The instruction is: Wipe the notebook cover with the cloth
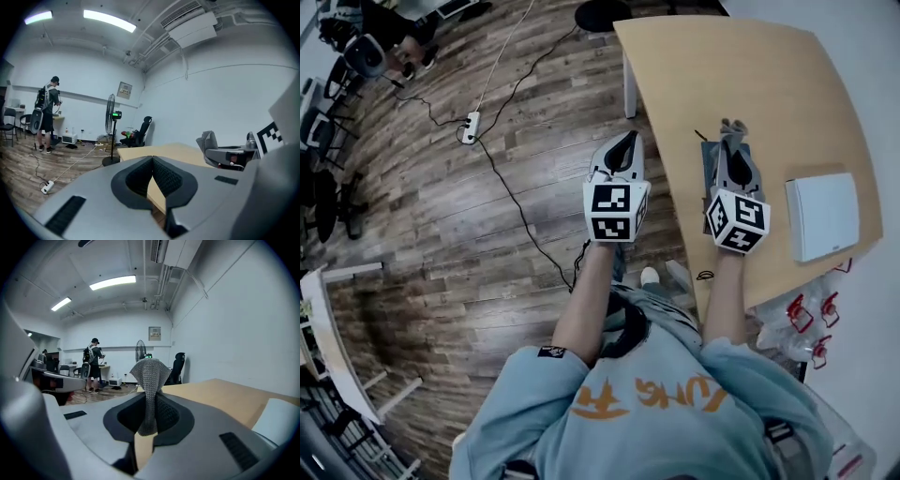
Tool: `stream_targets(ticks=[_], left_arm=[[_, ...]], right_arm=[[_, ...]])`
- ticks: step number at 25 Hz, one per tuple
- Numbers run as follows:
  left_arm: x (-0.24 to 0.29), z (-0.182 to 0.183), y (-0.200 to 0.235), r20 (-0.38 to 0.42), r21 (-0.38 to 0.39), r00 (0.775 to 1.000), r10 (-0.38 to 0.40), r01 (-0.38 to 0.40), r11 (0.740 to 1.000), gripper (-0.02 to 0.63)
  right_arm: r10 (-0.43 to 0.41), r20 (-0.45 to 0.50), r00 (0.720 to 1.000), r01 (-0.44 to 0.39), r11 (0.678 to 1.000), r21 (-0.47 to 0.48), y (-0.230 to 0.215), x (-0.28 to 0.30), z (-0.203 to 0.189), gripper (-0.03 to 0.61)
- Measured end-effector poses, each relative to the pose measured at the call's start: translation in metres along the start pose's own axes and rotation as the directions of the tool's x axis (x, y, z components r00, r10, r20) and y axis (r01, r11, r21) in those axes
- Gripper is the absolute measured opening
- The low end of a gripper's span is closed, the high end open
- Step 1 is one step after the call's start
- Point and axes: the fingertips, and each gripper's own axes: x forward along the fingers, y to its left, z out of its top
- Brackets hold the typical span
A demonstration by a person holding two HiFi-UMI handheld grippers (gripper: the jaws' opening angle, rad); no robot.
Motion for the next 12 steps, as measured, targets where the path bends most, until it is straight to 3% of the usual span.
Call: stream_targets(ticks=[12], left_arm=[[0.088,-0.003,0.046,-0.047,-0.066,0.985,-0.168,0.164,0.984,0.017]], right_arm=[[-0.155,-0.070,0.985,0.153,0.987,-0.041,0.005,0.059,0.002,0.028]])
